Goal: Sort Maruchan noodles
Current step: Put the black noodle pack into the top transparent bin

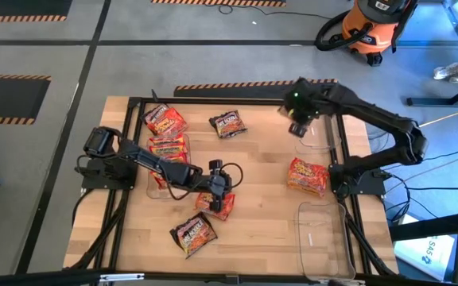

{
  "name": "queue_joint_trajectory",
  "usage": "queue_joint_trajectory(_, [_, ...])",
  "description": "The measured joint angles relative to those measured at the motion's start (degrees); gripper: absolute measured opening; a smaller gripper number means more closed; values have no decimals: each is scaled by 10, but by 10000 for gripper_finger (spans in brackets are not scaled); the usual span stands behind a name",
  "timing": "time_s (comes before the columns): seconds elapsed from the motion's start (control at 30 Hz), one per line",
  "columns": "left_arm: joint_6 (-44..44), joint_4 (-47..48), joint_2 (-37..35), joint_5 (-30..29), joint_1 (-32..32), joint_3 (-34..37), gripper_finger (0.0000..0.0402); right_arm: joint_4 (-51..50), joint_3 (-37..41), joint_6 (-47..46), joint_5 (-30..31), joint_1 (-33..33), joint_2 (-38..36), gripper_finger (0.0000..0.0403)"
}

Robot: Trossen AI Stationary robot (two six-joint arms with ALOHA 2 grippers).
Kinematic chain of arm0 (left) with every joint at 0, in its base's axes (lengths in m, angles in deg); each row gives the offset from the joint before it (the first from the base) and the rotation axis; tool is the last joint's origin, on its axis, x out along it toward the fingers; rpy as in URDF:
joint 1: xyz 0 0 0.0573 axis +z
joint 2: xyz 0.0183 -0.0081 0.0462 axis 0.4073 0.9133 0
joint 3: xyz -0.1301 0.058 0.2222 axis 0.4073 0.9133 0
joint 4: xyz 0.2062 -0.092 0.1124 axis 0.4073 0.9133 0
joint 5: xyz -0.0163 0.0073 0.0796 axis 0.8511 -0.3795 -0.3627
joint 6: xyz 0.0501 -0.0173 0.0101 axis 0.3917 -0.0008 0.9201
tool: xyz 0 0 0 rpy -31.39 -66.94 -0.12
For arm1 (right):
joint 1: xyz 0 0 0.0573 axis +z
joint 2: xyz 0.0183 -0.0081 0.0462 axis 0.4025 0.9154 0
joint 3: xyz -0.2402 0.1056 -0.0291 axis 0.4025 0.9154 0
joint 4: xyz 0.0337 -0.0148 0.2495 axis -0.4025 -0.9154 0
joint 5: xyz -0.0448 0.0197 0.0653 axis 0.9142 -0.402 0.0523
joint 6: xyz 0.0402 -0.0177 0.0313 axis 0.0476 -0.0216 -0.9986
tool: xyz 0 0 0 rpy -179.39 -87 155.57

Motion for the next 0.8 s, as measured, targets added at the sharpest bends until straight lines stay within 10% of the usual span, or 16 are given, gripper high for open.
queue_joint_trajectory(0.43, [0, 0, 0, 0, -4, 0, 180, 17, 67, -146, -25, -180, 14, 54])
queue_joint_trajectory(0.8, [0, -1, 0, 0, -4, 0, 180, 117, 138, -238, -145, -199, 44, 59])
